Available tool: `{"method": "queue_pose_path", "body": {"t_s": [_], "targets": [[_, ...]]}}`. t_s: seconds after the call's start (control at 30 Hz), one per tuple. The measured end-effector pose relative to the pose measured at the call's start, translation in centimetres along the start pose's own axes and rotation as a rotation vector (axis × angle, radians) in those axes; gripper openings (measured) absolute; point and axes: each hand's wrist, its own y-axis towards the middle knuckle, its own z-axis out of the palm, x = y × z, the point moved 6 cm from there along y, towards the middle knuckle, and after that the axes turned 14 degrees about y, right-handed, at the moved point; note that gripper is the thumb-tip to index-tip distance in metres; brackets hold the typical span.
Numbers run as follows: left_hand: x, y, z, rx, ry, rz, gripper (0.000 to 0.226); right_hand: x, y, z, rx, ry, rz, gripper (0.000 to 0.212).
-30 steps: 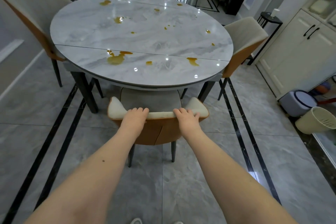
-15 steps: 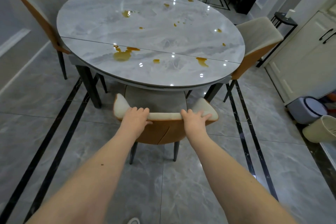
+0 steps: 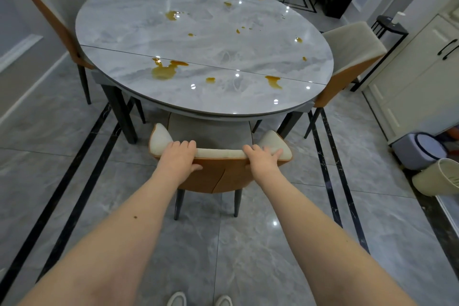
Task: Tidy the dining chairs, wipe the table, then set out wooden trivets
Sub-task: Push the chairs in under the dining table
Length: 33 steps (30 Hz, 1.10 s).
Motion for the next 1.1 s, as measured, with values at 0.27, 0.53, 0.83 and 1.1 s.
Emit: {"method": "queue_pose_path", "body": {"t_s": [0.27, 0.53, 0.83, 1.1], "targets": [[-0.4, -0.6, 0.0, 0.067, 0.025, -0.188, 0.04, -0.8, -0.2, 0.0, -0.076, 0.064, -0.08, 0.033], [-0.7, -0.9, 0.2, 0.03, 0.036, -0.274, 0.054, -0.3, -0.5, -0.1, -0.088, 0.02, -0.049, 0.038], [0.0, -1.1, 0.0, 0.025, 0.056, -0.237, 0.054, 0.5, -1.3, 0.2, -0.071, -0.015, -0.025, 0.034], [0.3, -1.4, -0.3, 0.033, 0.063, -0.201, 0.058, 0.5, -1.0, 0.7, -0.061, 0.002, -0.008, 0.04]]}}
